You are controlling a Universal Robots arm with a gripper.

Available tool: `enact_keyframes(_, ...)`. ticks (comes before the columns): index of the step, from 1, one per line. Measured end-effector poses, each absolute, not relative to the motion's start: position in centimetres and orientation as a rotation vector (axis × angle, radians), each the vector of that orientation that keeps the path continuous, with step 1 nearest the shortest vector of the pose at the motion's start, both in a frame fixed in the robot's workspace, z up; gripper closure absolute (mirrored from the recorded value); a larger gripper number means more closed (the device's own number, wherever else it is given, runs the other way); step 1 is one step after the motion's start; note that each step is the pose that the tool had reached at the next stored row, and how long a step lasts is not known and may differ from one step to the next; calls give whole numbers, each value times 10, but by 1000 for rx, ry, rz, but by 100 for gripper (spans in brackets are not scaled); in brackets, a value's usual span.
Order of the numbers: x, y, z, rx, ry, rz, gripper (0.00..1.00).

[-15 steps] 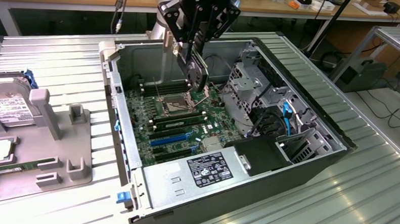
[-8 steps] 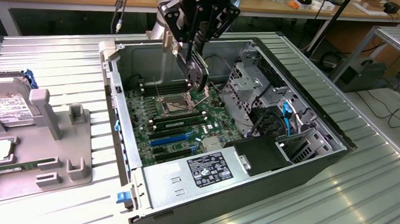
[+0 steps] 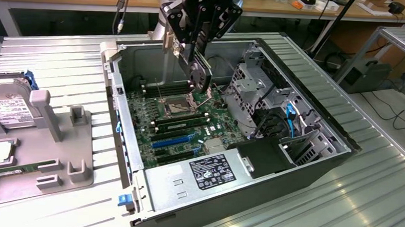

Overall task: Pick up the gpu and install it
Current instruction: 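Insert the gpu into the slot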

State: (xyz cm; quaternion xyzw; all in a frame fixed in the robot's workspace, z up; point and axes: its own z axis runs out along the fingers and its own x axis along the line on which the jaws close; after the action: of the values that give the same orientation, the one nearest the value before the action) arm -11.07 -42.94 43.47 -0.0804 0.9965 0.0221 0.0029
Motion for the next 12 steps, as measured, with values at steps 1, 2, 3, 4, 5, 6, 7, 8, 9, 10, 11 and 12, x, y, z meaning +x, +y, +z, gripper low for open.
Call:
enact_keyframes(1,-111,-429,435,-258,3124,69,73)
enact_keyframes(2,-111,-429,435,-266,3124,70,73)
enact_keyframes(3,-111,-429,435,-272,3123,69,73)
enact_keyframes(4,-111,-429,435,-283,3123,70,73)
enact_keyframes(5,-111,-429,435,-299,3121,70,73)
enact_keyframes(6,-111,-429,435,-314,3120,70,73)
enact_keyframes(7,-111,-429,435,-339,3118,70,73)
enact_keyframes(8,-111,-429,435,-350,3117,70,73)
enact_keyframes(9,-111,-429,435,-361,3116,70,73)
enact_keyframes(10,-111,-429,435,-368,3115,70,73)
enact_keyframes(11,-111,-429,435,-374,3114,70,73)
enact_keyframes(12,-111,-429,435,-385,3113,70,73)
